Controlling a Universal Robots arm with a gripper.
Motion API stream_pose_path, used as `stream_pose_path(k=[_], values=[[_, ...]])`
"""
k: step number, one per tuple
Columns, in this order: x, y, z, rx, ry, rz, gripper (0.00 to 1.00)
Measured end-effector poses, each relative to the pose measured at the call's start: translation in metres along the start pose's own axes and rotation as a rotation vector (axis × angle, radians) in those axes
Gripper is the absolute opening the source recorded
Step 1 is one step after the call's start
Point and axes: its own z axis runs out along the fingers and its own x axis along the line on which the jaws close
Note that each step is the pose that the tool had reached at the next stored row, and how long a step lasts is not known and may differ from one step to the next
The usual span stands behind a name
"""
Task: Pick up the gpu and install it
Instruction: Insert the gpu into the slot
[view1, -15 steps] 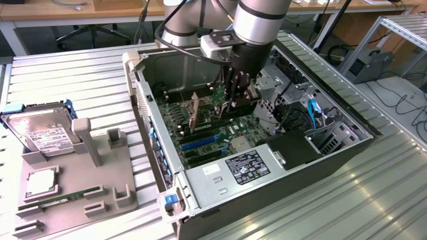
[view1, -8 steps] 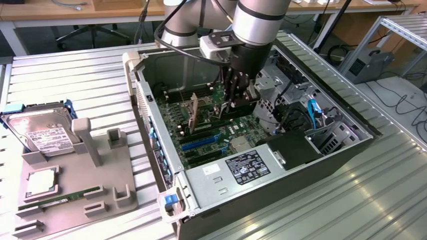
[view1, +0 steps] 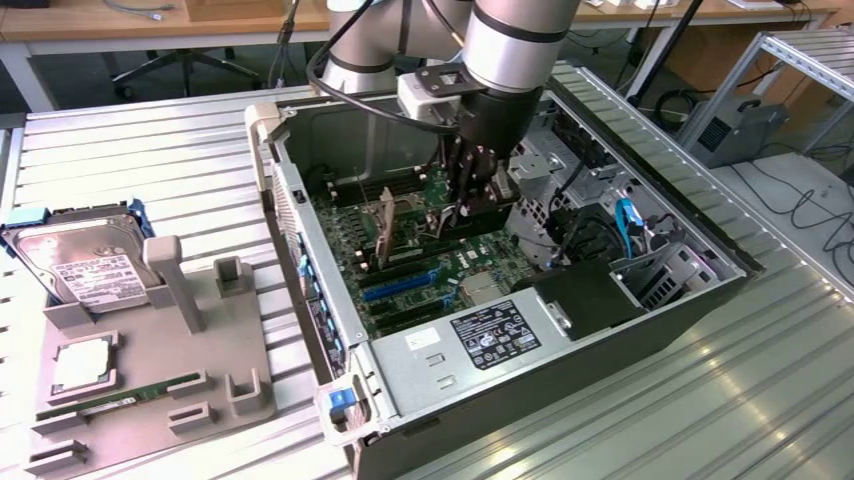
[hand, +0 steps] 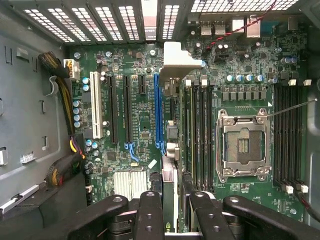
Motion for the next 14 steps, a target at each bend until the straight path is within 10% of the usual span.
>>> stream_pose_path(k=[14], values=[[0.0003,0.0021,0.0020,0.0000,0.0000,0.000,0.26]])
